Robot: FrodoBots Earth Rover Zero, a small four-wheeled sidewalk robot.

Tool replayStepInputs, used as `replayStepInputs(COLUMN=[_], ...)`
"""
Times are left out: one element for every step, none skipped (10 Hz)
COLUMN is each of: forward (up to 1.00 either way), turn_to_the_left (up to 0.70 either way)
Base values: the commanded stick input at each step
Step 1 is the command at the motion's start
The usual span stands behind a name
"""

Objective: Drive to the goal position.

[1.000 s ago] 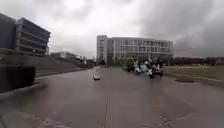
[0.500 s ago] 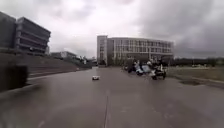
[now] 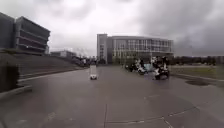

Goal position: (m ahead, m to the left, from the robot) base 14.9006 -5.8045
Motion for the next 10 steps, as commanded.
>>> replayStepInputs(forward=[0.70, 0.70, 0.70, 0.70, 0.70, 0.70, 0.70, 0.70, 0.70, 0.70], turn_to_the_left=[0.00, 0.00, 0.00, 0.00, 0.00, 0.00, 0.00, 0.00, 0.00, 0.00])
